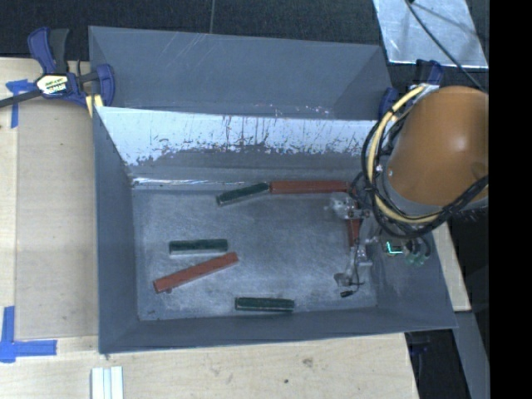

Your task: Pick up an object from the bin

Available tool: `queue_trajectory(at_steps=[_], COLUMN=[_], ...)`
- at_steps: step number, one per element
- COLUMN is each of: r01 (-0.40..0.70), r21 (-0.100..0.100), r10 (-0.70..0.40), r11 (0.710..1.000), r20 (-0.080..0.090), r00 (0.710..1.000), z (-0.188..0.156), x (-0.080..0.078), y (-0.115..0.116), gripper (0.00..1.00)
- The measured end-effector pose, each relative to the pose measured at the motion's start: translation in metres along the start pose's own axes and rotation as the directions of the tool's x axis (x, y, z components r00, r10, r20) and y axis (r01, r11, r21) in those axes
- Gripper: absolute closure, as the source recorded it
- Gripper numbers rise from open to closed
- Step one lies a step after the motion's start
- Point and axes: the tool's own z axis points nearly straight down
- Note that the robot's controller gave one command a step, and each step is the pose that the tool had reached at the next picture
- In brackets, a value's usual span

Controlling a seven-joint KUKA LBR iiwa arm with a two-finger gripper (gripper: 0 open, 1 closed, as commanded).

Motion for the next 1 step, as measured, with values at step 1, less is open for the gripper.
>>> queue_trajectory(at_steps=[1], r01=[0.087], r21=[-0.003], r10=[-0.087], r11=[0.996], r20=[-0.007], r00=[0.996], z=[0.0993], x=[-0.0265], y=[0.0588], gripper=[0.00])
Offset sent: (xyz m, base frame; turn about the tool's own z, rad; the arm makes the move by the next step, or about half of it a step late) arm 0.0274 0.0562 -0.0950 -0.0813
